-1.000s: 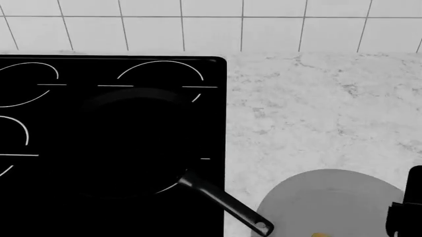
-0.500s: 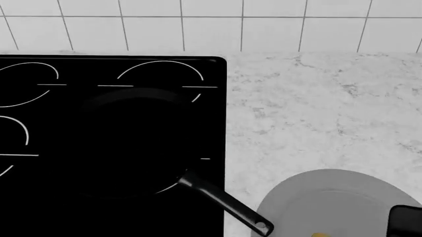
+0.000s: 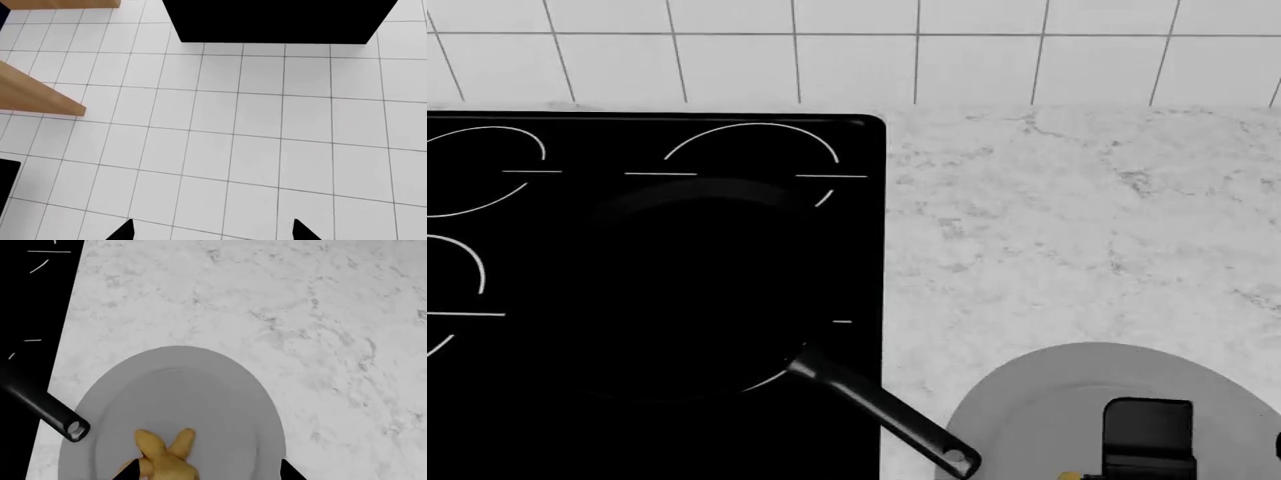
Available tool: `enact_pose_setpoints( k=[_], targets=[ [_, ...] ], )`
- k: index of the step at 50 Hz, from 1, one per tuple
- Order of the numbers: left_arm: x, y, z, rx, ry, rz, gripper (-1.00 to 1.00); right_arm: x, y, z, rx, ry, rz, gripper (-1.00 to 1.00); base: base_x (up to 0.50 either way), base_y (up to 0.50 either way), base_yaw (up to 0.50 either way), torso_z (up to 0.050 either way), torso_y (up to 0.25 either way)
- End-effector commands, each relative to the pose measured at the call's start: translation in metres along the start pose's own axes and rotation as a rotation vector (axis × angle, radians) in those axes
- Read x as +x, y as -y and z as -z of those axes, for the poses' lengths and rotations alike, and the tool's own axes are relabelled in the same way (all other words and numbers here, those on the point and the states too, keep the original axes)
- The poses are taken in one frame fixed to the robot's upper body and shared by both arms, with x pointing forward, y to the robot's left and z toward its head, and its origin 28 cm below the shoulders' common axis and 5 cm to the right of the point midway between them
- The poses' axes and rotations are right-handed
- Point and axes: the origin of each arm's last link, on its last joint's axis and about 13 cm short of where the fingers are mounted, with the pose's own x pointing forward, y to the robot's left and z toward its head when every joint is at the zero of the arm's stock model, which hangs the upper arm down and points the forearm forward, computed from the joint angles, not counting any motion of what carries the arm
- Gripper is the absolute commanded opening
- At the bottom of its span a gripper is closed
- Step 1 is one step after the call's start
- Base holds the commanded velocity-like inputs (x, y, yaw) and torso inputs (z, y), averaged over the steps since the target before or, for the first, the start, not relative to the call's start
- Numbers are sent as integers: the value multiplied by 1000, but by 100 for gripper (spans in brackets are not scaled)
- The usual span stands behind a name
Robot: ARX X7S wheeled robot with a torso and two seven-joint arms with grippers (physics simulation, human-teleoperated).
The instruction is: Pick the ginger from the plate and place it in the pan.
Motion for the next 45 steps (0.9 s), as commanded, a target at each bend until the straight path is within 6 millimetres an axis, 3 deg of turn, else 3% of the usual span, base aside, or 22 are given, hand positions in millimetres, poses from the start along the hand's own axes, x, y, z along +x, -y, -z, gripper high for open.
enact_pose_setpoints(
  k=[1, 20, 45],
  targets=[
    [0, -2, 1, 5, 2, -4, 100, 10, -9, -7, -33, -27, -51, 100, 0, 0, 0, 0, 0],
    [-1, -4, 1, 12, 3, -17, 100, 33, -23, -18, -79, -69, -131, 100, 0, 0, 0, 0, 0],
    [-1, -4, 3, 18, 1, -18, 100, 49, -20, -12, -52, -131, -127, 100, 0, 0, 0, 0, 0]
  ],
)
